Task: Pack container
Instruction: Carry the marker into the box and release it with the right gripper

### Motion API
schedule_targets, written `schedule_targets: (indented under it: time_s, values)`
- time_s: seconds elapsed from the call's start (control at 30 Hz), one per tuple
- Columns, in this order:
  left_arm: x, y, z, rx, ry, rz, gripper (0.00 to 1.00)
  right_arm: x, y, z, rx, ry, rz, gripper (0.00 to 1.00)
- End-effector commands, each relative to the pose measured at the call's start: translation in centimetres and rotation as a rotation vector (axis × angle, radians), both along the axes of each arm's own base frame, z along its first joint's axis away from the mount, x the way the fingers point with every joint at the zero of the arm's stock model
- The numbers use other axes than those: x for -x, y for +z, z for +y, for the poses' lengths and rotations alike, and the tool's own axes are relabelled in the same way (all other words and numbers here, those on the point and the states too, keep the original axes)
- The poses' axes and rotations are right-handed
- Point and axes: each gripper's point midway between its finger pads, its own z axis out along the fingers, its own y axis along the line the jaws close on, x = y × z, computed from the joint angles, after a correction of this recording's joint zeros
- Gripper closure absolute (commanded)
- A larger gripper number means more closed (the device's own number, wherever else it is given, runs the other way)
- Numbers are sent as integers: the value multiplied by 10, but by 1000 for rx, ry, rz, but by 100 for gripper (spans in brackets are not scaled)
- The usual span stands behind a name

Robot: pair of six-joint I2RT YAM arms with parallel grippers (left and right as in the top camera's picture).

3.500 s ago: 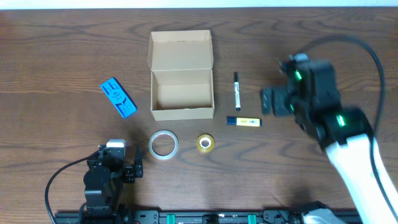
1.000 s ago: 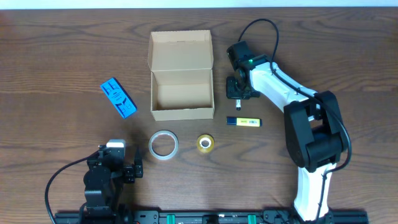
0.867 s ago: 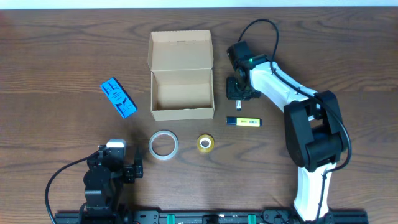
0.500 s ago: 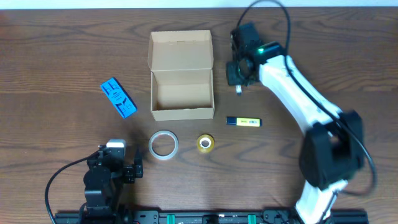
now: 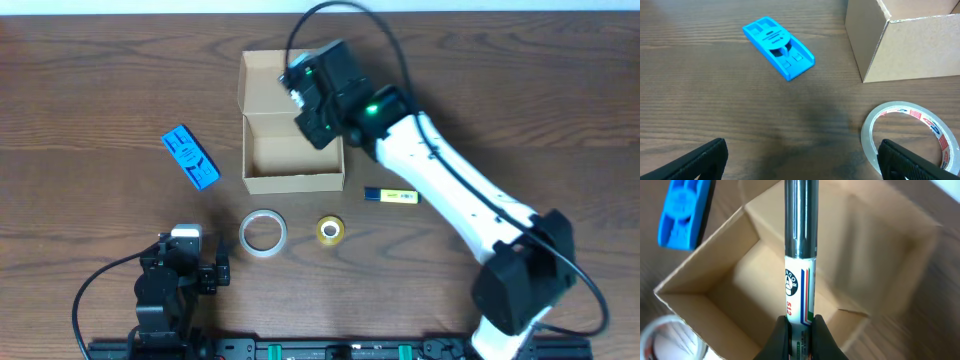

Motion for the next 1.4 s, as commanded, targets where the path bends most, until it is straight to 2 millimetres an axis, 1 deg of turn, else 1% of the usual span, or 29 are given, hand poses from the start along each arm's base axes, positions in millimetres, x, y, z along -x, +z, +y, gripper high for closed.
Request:
schedule_targets:
  time_s: [0.0, 0.1, 0.2, 0.33, 0.47, 0.6, 0.67, 0.77, 0.8, 0.87, 0.97, 1.03, 1.1, 1.13, 1.17, 1.27, 1.33, 1.37]
  values:
    - [0, -1, 2, -16, 3, -1, 4, 9, -30, 14, 89, 129, 8, 99]
    - [0, -1, 2, -16, 3, -1, 5, 15, -49, 18, 126, 161, 40, 99]
    - [0, -1, 2, -16, 3, -1, 4, 19, -67, 17, 161, 181, 76, 99]
    - [0, -1, 2, -16, 3, -1, 5, 20, -84, 17, 183, 185, 105, 99]
    - [0, -1, 2, -16, 3, -1, 4, 22, -87, 16, 190, 186, 115, 98]
    - [0, -1, 2, -16, 3, -1, 4, 23, -87, 15, 193, 186, 119, 91]
    - [0, -1, 2, -16, 3, -1, 5, 23, -87, 15, 193, 186, 120, 90]
    - [0, -1, 2, -16, 3, -1, 4, 22, -87, 15, 192, 186, 118, 82]
    - [0, -1, 2, -16, 3, -1, 5, 22, -87, 15, 191, 185, 116, 77]
    - [0, -1, 2, -16, 3, -1, 4, 21, -86, 16, 189, 185, 112, 75]
    - [0, -1, 2, -16, 3, -1, 4, 20, -86, 16, 185, 181, 111, 69]
    - [0, -1, 2, -16, 3, -1, 5, 20, -86, 17, 183, 178, 111, 57]
    - [0, -1, 2, -16, 3, -1, 4, 18, -82, 17, 177, 173, 98, 47]
    - [0, -1, 2, -16, 3, -1, 5, 15, -78, 18, 171, 161, 88, 40]
    - [0, -1, 2, -16, 3, -1, 4, 11, -70, 17, 164, 132, 70, 36]
    - [0, -1, 2, -16, 3, -1, 4, 5, -40, 11, 151, 95, 12, 32]
    - [0, -1, 2, -16, 3, -1, 4, 5, -18, 0, 150, 72, -17, 31]
    - [0, -1, 2, -16, 3, -1, 4, 8, -6, -10, 153, 63, -19, 30]
